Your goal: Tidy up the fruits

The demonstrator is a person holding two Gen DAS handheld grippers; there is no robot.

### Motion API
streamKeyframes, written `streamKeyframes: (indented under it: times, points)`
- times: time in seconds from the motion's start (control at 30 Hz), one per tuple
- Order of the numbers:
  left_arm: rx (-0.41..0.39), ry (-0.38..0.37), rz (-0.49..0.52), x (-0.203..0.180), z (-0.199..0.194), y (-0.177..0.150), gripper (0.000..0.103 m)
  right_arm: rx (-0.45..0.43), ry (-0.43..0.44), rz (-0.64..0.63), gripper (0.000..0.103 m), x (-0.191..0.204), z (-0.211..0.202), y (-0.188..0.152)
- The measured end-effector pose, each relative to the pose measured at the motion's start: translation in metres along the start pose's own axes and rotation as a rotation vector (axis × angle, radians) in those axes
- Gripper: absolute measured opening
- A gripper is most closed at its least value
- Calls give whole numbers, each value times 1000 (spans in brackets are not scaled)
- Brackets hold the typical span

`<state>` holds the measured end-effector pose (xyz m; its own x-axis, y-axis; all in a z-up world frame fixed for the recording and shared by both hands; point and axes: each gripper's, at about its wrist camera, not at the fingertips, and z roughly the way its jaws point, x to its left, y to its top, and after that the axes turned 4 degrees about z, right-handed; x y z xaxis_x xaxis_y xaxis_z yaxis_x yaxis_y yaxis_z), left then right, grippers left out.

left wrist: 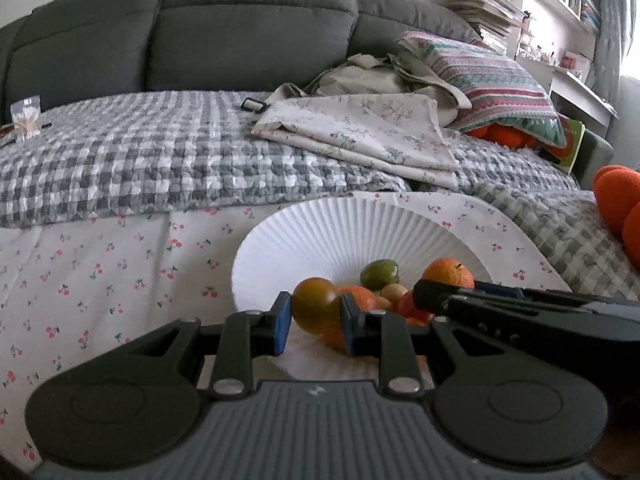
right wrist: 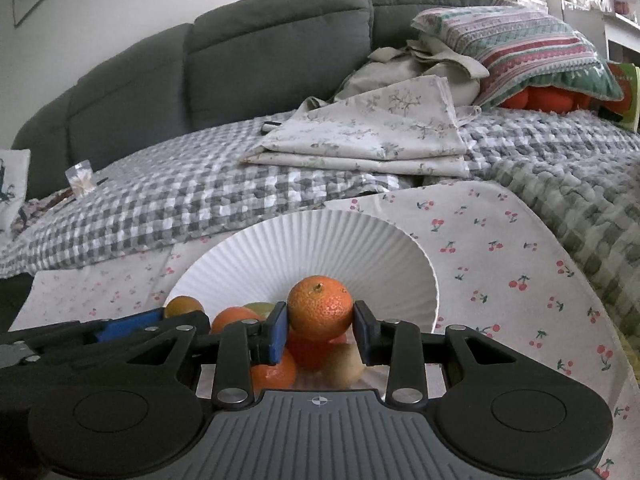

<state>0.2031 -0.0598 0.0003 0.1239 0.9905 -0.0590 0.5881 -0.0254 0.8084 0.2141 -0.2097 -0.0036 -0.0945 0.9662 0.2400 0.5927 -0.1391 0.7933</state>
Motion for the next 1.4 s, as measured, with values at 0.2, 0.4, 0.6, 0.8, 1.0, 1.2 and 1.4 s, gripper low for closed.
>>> streamKeyframes:
  times: [0.2,0.4,0.6,0.8,1.0,1.2,1.4]
  points:
    - [1,-11,-2,1,2,-2,26,6,5,15,35,-2,1,0]
    - [-2,-16,3,2,2,-3,26,11,19,48,36,-7,2,1]
    - [3,-31,3,1,1,-3,48,35,39,126,37,-15,4,0]
    - [-36,-59,-21,1,-8,0,59,26,82,257,40,-31,0,3]
    - [-61,-87,-135,21,-18,7,63,-1,80,283,41,-33,-8,9]
    - [-78,-87,-211,38,-25,12,63,-41,104,327,45,-39,-23,19]
    - [-87,-79,-236,46,-35,14,63,-34,106,368,46,-48,-35,28]
